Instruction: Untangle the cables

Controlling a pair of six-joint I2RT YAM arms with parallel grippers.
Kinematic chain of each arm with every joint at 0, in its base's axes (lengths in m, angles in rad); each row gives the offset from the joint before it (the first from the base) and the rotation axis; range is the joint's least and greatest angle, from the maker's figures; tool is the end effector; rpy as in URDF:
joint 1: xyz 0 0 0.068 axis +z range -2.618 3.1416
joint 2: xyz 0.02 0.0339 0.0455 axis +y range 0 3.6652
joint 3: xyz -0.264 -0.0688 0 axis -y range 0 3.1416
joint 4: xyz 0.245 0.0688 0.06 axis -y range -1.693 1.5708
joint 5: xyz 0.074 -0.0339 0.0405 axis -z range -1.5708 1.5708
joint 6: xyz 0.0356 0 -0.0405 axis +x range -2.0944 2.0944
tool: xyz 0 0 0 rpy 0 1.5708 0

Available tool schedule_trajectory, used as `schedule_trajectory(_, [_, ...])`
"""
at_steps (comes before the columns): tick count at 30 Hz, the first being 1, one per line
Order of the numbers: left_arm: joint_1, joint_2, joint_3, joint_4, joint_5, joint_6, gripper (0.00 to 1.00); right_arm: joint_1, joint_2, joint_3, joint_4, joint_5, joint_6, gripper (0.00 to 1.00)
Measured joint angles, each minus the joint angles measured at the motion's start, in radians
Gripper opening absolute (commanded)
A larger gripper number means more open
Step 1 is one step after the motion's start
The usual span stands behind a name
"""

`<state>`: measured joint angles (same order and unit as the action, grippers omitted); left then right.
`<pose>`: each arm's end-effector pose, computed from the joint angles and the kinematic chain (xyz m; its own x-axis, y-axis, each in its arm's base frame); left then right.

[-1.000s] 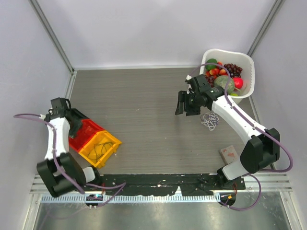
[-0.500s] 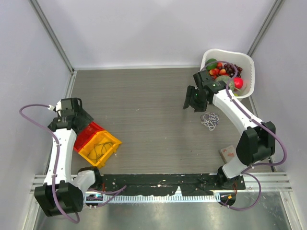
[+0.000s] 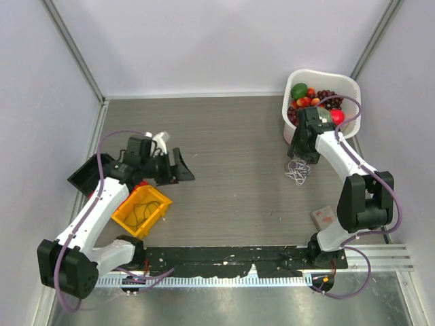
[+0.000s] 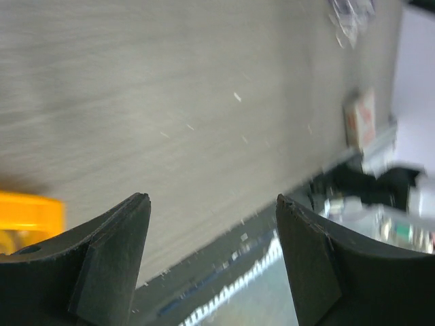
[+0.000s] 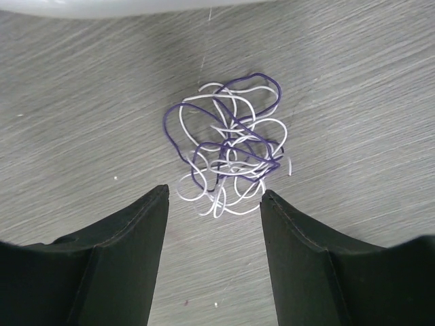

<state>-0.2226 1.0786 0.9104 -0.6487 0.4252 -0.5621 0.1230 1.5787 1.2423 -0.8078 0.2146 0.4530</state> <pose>0.2110 -0.0628 0.2867 -0.8556 -0.3041 -0.4189 0.0242 0.7848 -0.6193 0.3167 0.0315 0.2542 -0.8266 0.3287 -0.4569 0.3663 0.9305 0.0068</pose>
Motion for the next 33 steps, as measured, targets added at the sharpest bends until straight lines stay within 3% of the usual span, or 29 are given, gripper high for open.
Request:
schedule_trajectory(5, [-0.162, -0.004, -0.002, 0.003, 0.109, 0.041, 0.79, -0.006, 0.022, -0.071, 0.078, 0.011, -0.037, 0.62])
schedule_trajectory(13, [-0.2, 0.008, 0.053, -0.04, 0.118, 0.073, 0.75, 0.045, 0.084, -0.171, 0.253, -0.056, 0.003, 0.59])
schedule_trajectory(15, [-0.206, 0.014, 0.052, -0.035, 0.117, 0.062, 0.74, 0.117, 0.084, -0.17, 0.275, -0.055, 0.03, 0.58])
schedule_trajectory(20, [-0.229, 0.051, 0.035, 0.028, 0.117, 0.003, 0.71, 0.442, 0.072, -0.173, 0.257, -0.127, 0.137, 0.59])
schedule_trajectory(23, [-0.243, 0.102, 0.024, 0.071, 0.117, -0.039, 0.69, 0.607, -0.017, -0.224, 0.28, -0.207, 0.208, 0.6])
schedule_trajectory(25, [-0.26, 0.139, 0.022, 0.089, 0.115, -0.061, 0.69, 0.644, -0.096, -0.25, 0.27, -0.228, 0.233, 0.62])
schedule_trajectory(28, [-0.313, 0.208, 0.03, 0.108, 0.106, -0.088, 0.69, 0.593, -0.222, -0.268, 0.238, -0.216, 0.238, 0.63])
schedule_trajectory(33, [-0.409, 0.315, 0.117, 0.117, 0.091, -0.117, 0.69, 0.279, -0.342, -0.301, 0.225, -0.225, 0.222, 0.64])
